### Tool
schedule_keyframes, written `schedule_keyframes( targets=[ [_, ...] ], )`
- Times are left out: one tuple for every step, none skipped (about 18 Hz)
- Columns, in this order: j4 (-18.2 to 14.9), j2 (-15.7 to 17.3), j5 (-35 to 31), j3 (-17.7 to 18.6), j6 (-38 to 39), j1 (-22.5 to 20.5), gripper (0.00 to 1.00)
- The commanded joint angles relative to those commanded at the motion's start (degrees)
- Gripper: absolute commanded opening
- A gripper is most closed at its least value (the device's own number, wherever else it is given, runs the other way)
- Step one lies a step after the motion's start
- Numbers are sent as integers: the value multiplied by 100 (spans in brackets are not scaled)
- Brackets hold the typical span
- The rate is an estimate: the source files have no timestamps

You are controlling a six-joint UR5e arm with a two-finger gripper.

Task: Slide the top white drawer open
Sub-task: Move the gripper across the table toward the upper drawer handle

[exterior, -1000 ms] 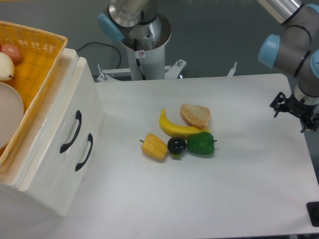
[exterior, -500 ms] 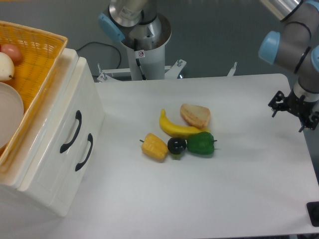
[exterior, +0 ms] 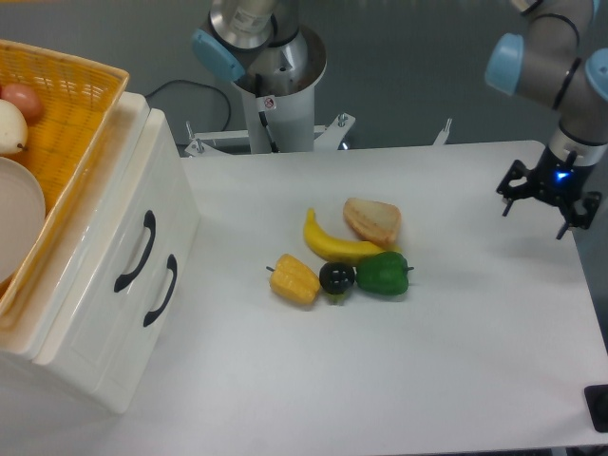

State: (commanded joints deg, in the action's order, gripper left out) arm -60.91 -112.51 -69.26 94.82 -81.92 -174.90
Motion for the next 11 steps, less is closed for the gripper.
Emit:
schedule_keyframes(
  targets=[
    [0,97,9,62,96,61,100],
    [-9,167,35,115,254,140,100],
    [-9,177,53,124,508,184,100],
    [-9,177,122,133,745,254,100],
    [-18,194,314,159,887,342,100],
    [-26,255,473,185,1001,430,100],
    [-44,395,492,186,1272,518,100],
    [-70,501,449,186,1614,623,100],
    [-79,545,440,194,1922,772,100],
    [-88,589,439,194,2160,913,100],
    [-88,633,431,194,2319,1019,100]
  ],
)
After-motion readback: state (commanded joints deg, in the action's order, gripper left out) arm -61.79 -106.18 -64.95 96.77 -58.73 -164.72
